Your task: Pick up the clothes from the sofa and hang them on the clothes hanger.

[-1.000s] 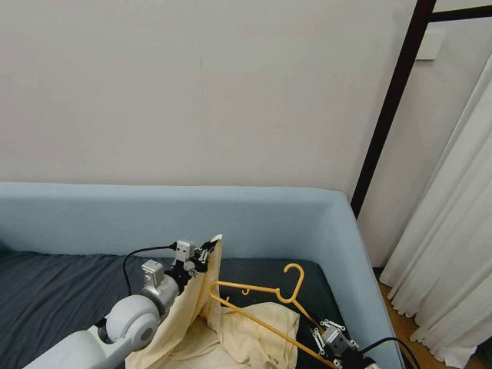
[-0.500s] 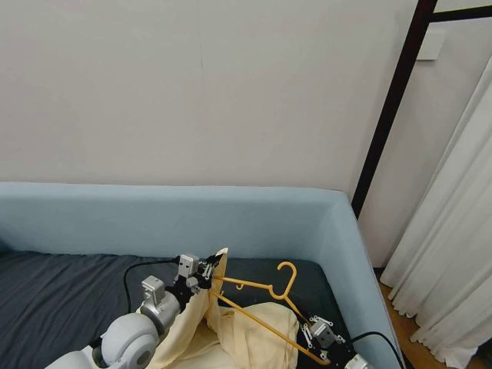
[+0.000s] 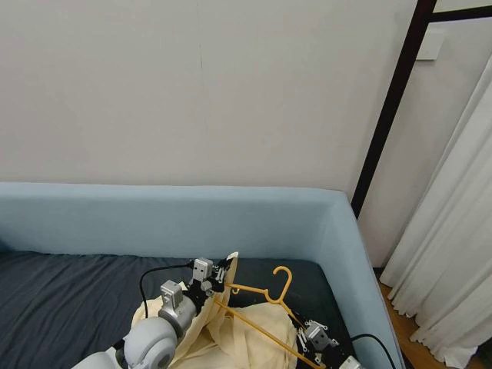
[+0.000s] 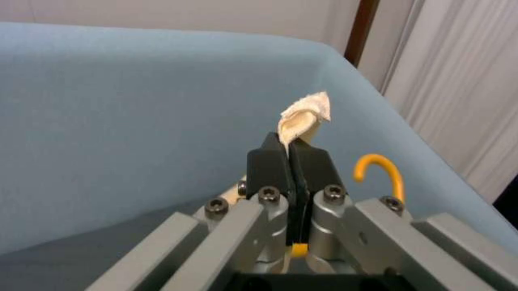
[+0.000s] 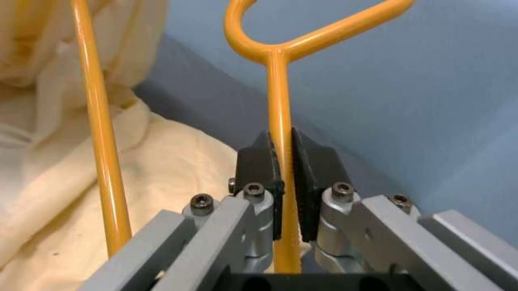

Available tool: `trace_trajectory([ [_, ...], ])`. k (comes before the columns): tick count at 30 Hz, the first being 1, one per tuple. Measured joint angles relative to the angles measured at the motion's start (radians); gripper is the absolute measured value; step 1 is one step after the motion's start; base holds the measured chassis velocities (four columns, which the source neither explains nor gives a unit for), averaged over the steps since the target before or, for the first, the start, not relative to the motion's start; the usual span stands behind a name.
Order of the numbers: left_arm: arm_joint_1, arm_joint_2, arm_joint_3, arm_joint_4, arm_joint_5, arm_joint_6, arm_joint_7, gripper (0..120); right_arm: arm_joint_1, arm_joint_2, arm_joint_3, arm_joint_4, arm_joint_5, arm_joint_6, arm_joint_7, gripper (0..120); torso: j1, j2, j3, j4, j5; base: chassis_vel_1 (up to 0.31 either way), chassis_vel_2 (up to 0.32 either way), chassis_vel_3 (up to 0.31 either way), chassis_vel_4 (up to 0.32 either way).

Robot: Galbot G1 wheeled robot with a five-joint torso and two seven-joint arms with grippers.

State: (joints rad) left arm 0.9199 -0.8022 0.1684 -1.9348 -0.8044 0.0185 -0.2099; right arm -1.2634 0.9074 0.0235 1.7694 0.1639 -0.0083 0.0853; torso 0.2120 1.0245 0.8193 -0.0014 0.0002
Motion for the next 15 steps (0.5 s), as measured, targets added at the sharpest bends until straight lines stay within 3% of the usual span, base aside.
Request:
trace_trajectory([
  [9,0.033,-0.016,0.024,-0.019,0.087,-0.001,-0.001,0,0.015,0.002,-0.002,-0.007,0.012,-0.058,0.056,4,0.000,0.000,0.000,0.0001,-0.0002,0.000,0.000,0.000,0.000],
  [12,0.005,-0.036,0.068,-0.006,0.102,0.000,-0.008,0,0.015,0.003,-0.017,0.001,-0.015,-0.057,0.056,4,0.000,0.000,0.000,0.0001,-0.0003,0.000,0.000,0.000,0.000],
  [15,-0.095,-0.087,0.170,0.037,0.095,0.019,-0.042,0,0.008,0.010,-0.029,0.011,-0.081,-0.045,0.057,4,0.000,0.000,0.000,-0.0003,-0.0003,0.000,0.000,0.000,0.000],
])
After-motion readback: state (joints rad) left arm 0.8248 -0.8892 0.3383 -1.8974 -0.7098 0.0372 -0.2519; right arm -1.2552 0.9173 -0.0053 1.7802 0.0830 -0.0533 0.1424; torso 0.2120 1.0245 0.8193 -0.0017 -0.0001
